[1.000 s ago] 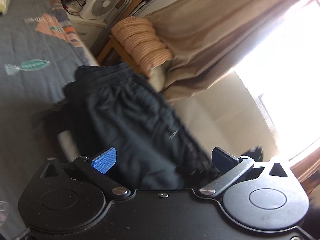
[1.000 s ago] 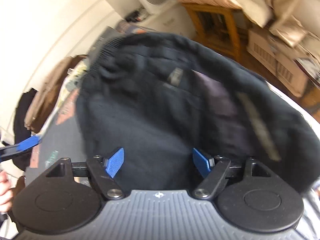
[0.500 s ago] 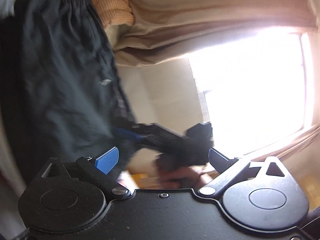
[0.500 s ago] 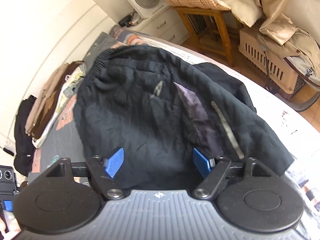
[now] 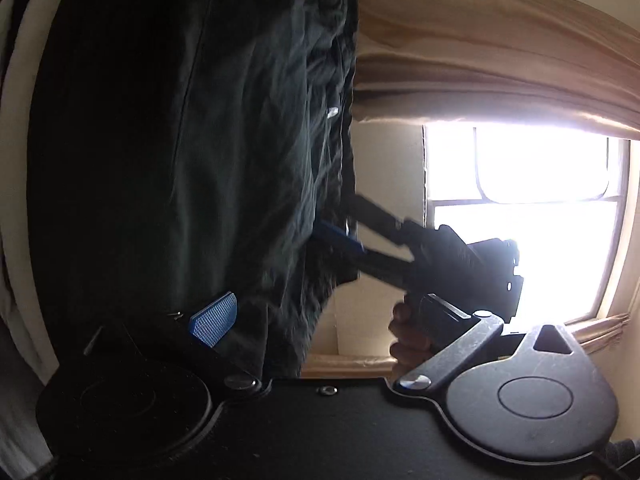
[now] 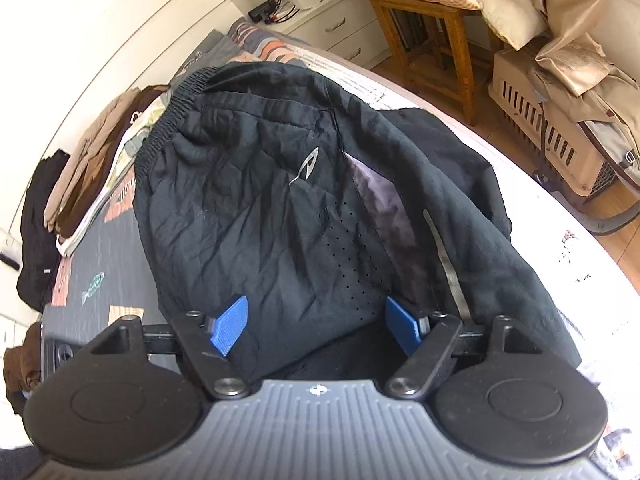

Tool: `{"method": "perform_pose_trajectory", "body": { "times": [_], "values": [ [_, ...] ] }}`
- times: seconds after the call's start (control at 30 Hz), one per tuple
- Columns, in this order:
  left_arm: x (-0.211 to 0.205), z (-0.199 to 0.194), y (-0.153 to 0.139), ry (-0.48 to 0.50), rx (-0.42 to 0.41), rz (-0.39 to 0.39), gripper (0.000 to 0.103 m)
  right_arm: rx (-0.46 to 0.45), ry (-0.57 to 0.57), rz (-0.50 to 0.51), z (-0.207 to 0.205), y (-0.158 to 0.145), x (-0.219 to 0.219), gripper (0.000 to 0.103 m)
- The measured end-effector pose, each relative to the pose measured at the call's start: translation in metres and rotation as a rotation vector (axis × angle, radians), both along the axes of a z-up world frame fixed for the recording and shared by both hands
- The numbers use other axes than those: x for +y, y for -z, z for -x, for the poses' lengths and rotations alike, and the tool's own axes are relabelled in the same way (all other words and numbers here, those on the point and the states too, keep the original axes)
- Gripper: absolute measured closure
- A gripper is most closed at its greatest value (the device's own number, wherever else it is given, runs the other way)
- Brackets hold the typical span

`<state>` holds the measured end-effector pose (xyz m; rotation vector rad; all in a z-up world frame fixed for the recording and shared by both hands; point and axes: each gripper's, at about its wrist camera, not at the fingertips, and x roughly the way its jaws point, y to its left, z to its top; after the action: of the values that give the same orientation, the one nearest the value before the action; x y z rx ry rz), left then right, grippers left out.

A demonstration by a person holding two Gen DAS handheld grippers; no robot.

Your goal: Fold clothes

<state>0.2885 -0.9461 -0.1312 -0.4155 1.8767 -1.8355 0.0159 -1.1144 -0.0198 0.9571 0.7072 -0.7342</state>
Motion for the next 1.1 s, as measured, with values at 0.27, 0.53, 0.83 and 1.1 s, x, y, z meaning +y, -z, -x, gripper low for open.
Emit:
{"method": "perform_pose_trajectory", "body": {
  "times": [0.27, 0.53, 0.83, 1.1],
  "values": [
    [0.036, 0.041, -0.007, 0.177, -0.009, -0.088, 0.004, 0.052, -0.067, 0.003, 0.0, -0.013, 0.015, 0.027],
    [-0.021, -0.038, -0.112, -0.064, -0.065, 0.192, 0.001, -0.13, -0.039, 0.072, 0.0, -0.055, 0.04, 0.027],
    [-0.116, -0.027, -0.065, -0.087, -0.083, 0.098, 0.001, 0.067, -0.091, -0.028, 0.004, 0.009, 0.046, 0.028],
    [-0.12, -0.006, -0.073, 0.012, -0.22, 0.063, 0.001, 0.061, -0.043, -0.02, 0.032, -0.012, 0.057, 0.029]
  ]
}}
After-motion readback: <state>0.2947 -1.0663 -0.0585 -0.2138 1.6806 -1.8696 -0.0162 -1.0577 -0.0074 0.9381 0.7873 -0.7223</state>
